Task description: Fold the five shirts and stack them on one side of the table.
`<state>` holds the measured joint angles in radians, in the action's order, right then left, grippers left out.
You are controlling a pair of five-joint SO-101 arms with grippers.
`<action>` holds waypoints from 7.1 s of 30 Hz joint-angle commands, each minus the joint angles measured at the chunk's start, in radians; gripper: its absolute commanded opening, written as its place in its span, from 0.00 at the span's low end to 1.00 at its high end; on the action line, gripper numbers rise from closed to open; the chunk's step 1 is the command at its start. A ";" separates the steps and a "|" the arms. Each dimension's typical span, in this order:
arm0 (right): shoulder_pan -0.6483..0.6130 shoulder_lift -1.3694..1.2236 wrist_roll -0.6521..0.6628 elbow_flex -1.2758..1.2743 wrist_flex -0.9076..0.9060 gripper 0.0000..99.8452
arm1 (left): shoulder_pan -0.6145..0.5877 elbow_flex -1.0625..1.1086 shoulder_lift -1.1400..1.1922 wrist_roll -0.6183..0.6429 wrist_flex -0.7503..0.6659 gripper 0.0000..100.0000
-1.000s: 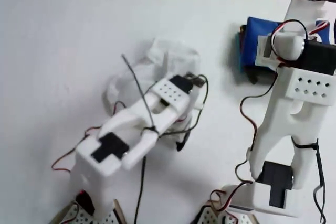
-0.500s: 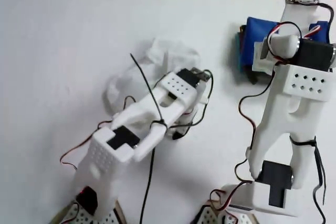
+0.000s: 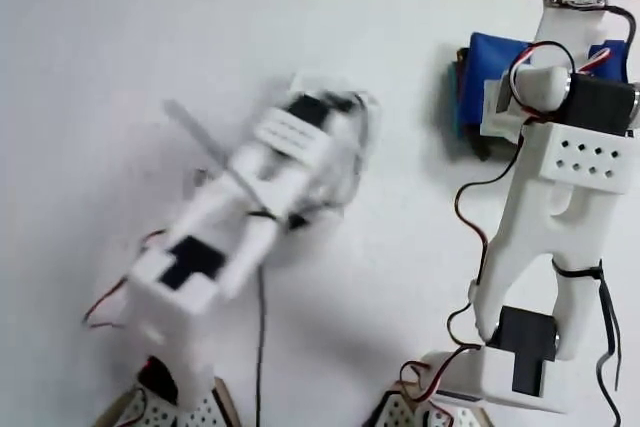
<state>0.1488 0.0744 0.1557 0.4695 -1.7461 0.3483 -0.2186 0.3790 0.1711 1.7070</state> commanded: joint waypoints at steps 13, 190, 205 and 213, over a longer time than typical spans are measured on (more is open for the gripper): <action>-0.490 0.044 0.008 -0.344 0.209 0.22 | -0.727 -0.027 -0.381 -0.281 -0.002 0.03; -0.742 -0.421 -0.002 -0.242 0.183 0.28 | -1.073 0.598 -0.678 -0.646 -0.316 0.03; -0.786 -0.360 -0.003 -0.663 0.504 0.28 | -1.073 0.598 -0.678 -0.643 -0.313 0.03; -0.862 -0.383 -0.002 -0.651 0.515 0.28 | -1.074 0.598 -0.678 -0.643 -0.313 0.03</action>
<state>-0.7089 -0.3107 0.1619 -0.1949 -1.2459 -0.7181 0.3828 -0.2885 -0.4687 1.4032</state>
